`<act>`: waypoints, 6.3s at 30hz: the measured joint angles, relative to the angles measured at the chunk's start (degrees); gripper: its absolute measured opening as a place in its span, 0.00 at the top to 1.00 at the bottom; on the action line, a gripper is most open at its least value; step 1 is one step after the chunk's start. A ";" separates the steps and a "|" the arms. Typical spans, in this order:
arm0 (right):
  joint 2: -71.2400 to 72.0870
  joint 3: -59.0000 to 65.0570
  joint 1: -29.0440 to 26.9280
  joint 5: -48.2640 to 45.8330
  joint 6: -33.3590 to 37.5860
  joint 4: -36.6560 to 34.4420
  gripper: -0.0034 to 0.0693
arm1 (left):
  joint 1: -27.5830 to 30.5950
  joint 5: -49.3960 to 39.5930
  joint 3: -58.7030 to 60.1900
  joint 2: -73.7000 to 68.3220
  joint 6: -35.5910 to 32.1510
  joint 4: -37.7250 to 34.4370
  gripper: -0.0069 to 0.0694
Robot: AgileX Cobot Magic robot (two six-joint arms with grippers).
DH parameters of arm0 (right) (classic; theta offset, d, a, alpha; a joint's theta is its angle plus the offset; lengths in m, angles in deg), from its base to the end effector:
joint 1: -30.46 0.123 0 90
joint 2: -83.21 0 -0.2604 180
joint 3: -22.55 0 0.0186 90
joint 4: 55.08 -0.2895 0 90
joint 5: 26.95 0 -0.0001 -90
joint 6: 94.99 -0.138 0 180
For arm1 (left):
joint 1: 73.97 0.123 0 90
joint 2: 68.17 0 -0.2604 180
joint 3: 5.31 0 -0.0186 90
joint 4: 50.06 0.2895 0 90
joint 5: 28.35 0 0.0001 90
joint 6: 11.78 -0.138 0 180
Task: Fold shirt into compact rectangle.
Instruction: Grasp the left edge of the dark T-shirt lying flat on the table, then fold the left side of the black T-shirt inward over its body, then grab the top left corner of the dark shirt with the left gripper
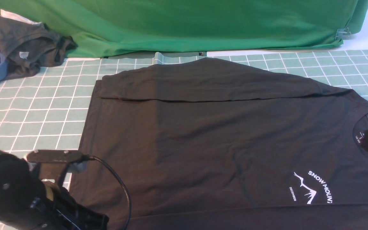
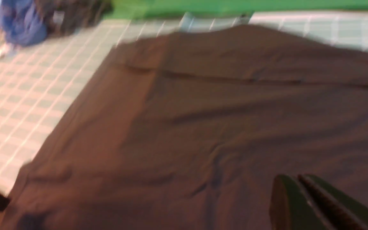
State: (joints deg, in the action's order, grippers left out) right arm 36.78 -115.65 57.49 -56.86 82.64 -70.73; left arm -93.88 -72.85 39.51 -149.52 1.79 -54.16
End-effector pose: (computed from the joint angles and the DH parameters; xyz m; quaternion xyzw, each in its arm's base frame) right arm 0.1972 0.1215 0.2766 -0.1167 0.8444 0.2442 0.4624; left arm 0.2120 -0.0841 0.0886 0.0317 0.9958 -0.0493 0.0700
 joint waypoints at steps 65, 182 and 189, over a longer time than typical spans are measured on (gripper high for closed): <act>-2.50 1.19 3.38 5.26 0.00 -0.05 0.83 | 7.87 -3.14 -30.46 -12.86 -5.69 13.28 0.90; -2.50 1.19 3.38 5.21 1.15 0.00 0.73 | 17.05 10.65 -62.34 -52.32 -13.57 2.23 0.49; -2.50 1.19 3.38 4.90 1.15 0.00 0.71 | 17.05 11.58 -62.34 -52.39 -12.77 2.17 0.60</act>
State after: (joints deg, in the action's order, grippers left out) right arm 34.27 -114.46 60.87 -51.95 83.79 -70.73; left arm -76.83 -61.28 -22.83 -201.91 -10.98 -51.99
